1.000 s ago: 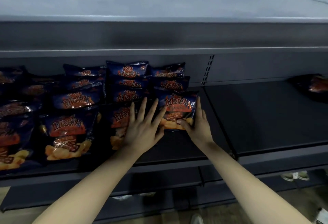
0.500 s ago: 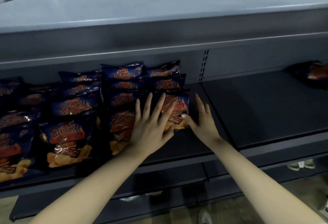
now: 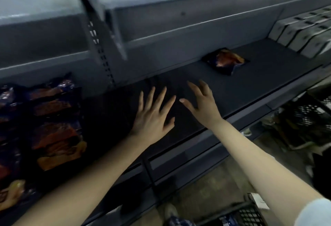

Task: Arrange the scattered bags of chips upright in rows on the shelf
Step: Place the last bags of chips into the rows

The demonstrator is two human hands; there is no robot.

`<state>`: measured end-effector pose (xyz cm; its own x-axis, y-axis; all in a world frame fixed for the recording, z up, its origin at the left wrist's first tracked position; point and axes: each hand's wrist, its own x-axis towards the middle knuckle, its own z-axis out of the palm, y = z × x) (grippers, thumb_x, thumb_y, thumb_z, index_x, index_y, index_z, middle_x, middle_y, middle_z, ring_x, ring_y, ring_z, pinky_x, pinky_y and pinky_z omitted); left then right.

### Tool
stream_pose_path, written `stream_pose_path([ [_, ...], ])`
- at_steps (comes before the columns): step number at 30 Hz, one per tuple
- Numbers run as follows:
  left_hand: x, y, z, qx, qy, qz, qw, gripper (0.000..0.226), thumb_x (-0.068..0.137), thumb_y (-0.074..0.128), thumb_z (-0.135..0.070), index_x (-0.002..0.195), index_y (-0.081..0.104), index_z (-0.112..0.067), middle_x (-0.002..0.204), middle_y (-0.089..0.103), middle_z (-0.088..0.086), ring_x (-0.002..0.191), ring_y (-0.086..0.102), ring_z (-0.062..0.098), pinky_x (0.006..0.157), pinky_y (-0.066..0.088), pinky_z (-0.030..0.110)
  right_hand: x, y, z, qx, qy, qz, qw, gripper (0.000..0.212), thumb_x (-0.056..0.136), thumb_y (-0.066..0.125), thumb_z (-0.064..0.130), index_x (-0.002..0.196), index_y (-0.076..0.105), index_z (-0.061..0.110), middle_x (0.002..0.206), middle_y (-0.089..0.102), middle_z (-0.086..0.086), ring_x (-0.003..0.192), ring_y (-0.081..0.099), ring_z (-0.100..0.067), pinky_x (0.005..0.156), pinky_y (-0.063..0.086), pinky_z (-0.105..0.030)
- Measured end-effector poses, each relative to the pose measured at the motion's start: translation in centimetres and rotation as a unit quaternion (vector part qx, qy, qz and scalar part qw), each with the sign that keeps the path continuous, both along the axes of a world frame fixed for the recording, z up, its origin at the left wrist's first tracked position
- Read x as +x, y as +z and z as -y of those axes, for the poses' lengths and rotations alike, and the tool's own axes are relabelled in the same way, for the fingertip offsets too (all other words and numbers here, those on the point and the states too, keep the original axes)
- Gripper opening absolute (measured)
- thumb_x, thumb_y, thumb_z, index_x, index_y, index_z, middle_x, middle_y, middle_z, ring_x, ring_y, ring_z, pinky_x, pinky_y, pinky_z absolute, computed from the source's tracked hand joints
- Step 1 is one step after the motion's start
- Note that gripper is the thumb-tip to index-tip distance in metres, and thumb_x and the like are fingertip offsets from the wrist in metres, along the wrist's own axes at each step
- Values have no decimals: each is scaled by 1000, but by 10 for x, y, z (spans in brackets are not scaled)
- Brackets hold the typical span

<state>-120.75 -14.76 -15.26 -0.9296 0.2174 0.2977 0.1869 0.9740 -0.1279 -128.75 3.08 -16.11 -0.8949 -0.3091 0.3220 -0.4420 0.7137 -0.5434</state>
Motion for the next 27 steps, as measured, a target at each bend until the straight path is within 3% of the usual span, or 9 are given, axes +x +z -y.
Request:
stream_pose_path([
  [8,-70,-24,-84,11,-25,72,997,62,87,39,-50,142,37,-20,152,29,13,138,25,39,112,8,57,-84,-22,-79,41,-81,-19,996,53,91,53,48,137,47,21,154,19,-17,141,16,-39,114,20,-53],
  [15,-93,-44,-100,50,-24,107,993,62,89,33,-51,144,33,-22,153,26,11,140,21,37,113,3,54,-143,-32,-103,97,-150,28,983,69,86,58,24,147,25,25,158,1,-11,143,0,-41,113,10,-61],
  [22,-97,-48,-99,63,-6,141,988,66,89,22,-57,147,25,-26,156,18,6,143,14,32,115,2,53,-201,-21,-110,174,-135,86,972,81,83,62,37,148,13,38,159,-11,-6,141,-13,-46,108,1,-68],
  [27,-95,-51,-99,74,-17,150,986,65,89,22,-56,146,27,-26,155,21,6,142,16,29,116,4,52,-211,-28,-106,158,-144,118,970,65,93,47,38,149,13,38,159,-3,-7,141,-11,-45,111,11,-64],
])
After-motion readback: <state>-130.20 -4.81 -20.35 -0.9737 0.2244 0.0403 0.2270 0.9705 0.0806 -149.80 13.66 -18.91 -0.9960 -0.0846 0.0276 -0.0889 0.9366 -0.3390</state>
